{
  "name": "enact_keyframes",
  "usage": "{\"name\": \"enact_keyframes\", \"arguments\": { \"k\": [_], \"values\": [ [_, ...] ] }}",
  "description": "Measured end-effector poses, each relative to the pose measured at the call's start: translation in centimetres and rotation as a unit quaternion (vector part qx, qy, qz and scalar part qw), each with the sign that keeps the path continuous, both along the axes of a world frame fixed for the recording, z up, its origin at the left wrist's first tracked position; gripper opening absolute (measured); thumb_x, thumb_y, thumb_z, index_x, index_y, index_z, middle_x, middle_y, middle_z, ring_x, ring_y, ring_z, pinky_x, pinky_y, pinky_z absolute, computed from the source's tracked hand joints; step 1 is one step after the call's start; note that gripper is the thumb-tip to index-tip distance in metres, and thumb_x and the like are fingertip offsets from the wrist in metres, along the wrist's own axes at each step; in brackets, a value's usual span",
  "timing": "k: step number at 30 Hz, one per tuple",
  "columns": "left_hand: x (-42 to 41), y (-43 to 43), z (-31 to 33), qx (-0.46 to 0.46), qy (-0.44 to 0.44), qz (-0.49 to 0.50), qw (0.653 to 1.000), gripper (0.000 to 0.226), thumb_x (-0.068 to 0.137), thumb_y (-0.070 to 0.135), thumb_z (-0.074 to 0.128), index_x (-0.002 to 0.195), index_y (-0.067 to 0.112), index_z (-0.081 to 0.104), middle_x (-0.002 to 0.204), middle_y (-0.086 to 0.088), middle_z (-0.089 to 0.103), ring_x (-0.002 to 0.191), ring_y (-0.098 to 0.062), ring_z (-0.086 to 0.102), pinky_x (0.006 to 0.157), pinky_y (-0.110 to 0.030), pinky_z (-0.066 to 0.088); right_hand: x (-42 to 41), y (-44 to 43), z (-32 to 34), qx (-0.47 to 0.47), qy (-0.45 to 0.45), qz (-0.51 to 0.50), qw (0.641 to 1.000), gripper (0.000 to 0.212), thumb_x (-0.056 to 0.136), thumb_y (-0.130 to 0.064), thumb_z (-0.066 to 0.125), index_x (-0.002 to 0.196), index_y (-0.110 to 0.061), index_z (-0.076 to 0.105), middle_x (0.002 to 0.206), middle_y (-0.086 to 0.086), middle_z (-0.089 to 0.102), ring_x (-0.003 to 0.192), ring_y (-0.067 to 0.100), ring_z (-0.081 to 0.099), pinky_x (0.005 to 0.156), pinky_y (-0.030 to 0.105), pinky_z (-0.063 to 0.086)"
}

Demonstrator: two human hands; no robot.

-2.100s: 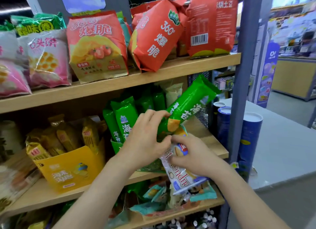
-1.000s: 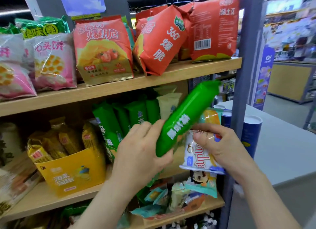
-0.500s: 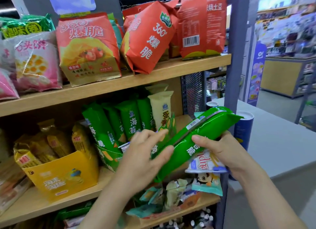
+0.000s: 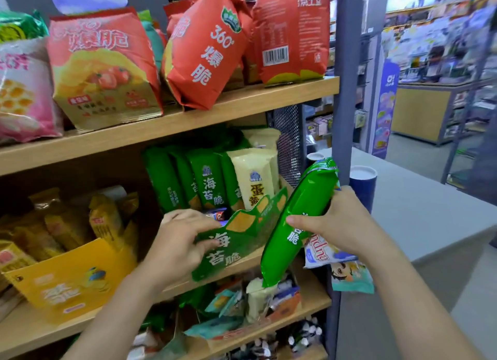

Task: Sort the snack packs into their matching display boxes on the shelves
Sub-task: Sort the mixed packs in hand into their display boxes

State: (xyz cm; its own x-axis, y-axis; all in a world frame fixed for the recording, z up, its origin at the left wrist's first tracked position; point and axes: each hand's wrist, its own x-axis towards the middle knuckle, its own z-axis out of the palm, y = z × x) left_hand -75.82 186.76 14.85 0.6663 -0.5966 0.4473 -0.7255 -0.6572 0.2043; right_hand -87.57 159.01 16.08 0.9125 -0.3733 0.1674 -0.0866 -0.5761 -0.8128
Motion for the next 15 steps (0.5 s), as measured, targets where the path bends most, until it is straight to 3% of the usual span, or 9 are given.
{"name": "enact_keyframes", "arguments": {
  "k": [2,4,7,9,12,13,15],
  "values": [
    [0.8,0.7,0.4,0.011,0.037,0.000,0.999,0.030,0.076,0.023,0.082,0.105,0.025,0.074,0.093,0.025,0.057,0.095,-0.012,0.057,0.093,-0.050,0.044,-0.4,0.8,0.5,-0.006,0.006,0.001,1.000,0.047,0.048,-0.073,0.077,0.082,-0.041,0.072,0.101,0.006,0.060,0.084,0.016,0.064,0.075,0.042,0.057],
    [0.9,0.7,1.1,0.022,0.050,0.028,0.998,0.026,0.083,0.021,0.077,0.108,0.025,0.071,0.089,0.022,0.055,0.095,-0.016,0.056,0.092,-0.047,0.045,-0.6,1.7,1.0,-0.023,0.012,-0.004,1.000,0.034,0.058,-0.064,0.082,0.078,-0.039,0.071,0.101,-0.002,0.050,0.082,0.011,0.060,0.077,0.040,0.055],
    [-0.9,0.6,1.5,0.006,-0.003,0.039,0.999,0.041,0.084,0.023,0.075,0.123,0.027,0.062,0.111,0.019,0.053,0.117,-0.018,0.050,0.100,-0.044,0.041,-1.3,3.0,1.7,-0.068,0.024,-0.011,0.997,0.029,0.064,-0.061,0.081,0.078,-0.040,0.067,0.097,-0.007,0.041,0.078,0.006,0.054,0.078,0.038,0.053],
    [-4.4,-0.8,2.1,-0.040,-0.026,-0.025,0.999,0.057,0.081,0.037,0.073,0.133,0.032,0.052,0.125,0.020,0.045,0.122,-0.009,0.042,0.104,-0.038,0.039,-1.8,3.9,2.3,-0.078,0.020,-0.010,0.997,0.030,0.065,-0.063,0.079,0.079,-0.039,0.068,0.096,-0.007,0.042,0.079,0.005,0.053,0.078,0.037,0.053],
    [-9.0,-4.8,2.5,-0.016,0.060,-0.082,0.995,0.093,0.073,0.071,0.060,0.150,0.041,0.015,0.133,0.033,0.023,0.129,0.006,0.027,0.111,-0.023,0.028,-2.6,4.8,3.0,-0.088,-0.004,-0.008,0.996,0.036,0.061,-0.066,0.077,0.081,-0.038,0.065,0.095,-0.006,0.045,0.080,0.003,0.053,0.075,0.035,0.053],
    [-9.4,-5.8,2.3,-0.020,0.070,-0.076,0.994,0.101,0.072,0.071,0.063,0.151,0.042,0.008,0.137,0.032,0.024,0.131,0.007,0.025,0.112,-0.021,0.027,-2.7,4.9,3.2,-0.090,-0.009,-0.003,0.996,0.040,0.059,-0.069,0.077,0.083,-0.039,0.064,0.095,-0.006,0.045,0.080,0.002,0.053,0.074,0.033,0.052],
    [-8.9,-6.7,2.1,-0.091,0.096,-0.070,0.989,0.097,0.071,0.057,0.076,0.147,0.047,0.017,0.133,0.027,0.045,0.122,0.003,0.042,0.103,-0.025,0.040,-2.8,5.0,3.3,-0.051,-0.013,0.027,0.998,0.049,0.053,-0.076,0.075,0.090,-0.046,0.067,0.099,-0.006,0.048,0.086,0.000,0.052,0.076,0.029,0.050]
  ]
}}
